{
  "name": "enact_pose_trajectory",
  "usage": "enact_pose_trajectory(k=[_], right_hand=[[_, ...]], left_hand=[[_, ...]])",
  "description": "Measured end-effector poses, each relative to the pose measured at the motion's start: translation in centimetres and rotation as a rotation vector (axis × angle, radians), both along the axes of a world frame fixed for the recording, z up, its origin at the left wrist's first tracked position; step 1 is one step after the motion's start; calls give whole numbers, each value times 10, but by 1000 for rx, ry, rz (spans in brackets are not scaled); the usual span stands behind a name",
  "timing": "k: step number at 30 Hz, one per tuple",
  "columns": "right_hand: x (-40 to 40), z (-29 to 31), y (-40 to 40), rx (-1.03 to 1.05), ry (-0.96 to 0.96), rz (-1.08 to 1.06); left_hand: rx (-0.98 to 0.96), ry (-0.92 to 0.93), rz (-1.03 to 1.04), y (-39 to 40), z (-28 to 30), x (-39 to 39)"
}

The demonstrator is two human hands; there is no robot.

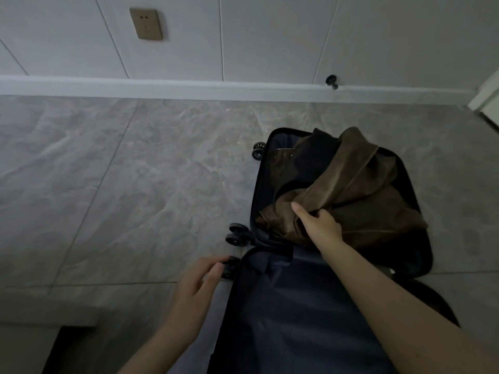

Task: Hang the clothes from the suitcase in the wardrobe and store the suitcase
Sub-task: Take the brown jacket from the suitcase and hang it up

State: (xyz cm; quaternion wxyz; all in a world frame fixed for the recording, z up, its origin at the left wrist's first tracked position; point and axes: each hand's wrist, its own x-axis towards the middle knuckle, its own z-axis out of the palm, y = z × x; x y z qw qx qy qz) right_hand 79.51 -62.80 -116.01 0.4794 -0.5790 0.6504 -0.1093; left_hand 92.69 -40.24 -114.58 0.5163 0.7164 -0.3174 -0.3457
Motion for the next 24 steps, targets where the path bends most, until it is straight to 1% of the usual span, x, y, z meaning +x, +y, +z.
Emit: enact_pose_trajectory(k=[2,3,4,5,7,9,12,16,17,18,21,24], right_hand=[[6,-3,2,-73,188,25],[7,-4,4,-97,198,2],[8,-1,7,-121,165,-30],[7,1,10,-140,86,-74],[6,22,11,-204,-73,-124],[4,59,4,-273,-211,-176],[-2,137,-19,-333,-336,-252],[-21,262,-47,-375,-462,-287],[-29,305,-51,-382,-492,-299],[-34,328,-50,-392,-516,-292],[-55,435,-49,-425,-553,-296],[-76,528,-40,-468,-583,-257]], left_hand=[[19,21,-7,4,0,0],[21,21,-6,7,2,1],[29,8,-3,9,10,2],[23,-4,-3,10,14,5],[28,-18,1,8,26,11],[8,-28,9,2,47,13],[-52,-41,-3,-13,90,11],[-96,-11,-53,-34,178,2],[-107,7,-72,-41,213,-1],[-131,11,-88,-43,232,-4],[-164,37,-136,-55,333,-9],[-206,-5,-157,-59,422,-14]])
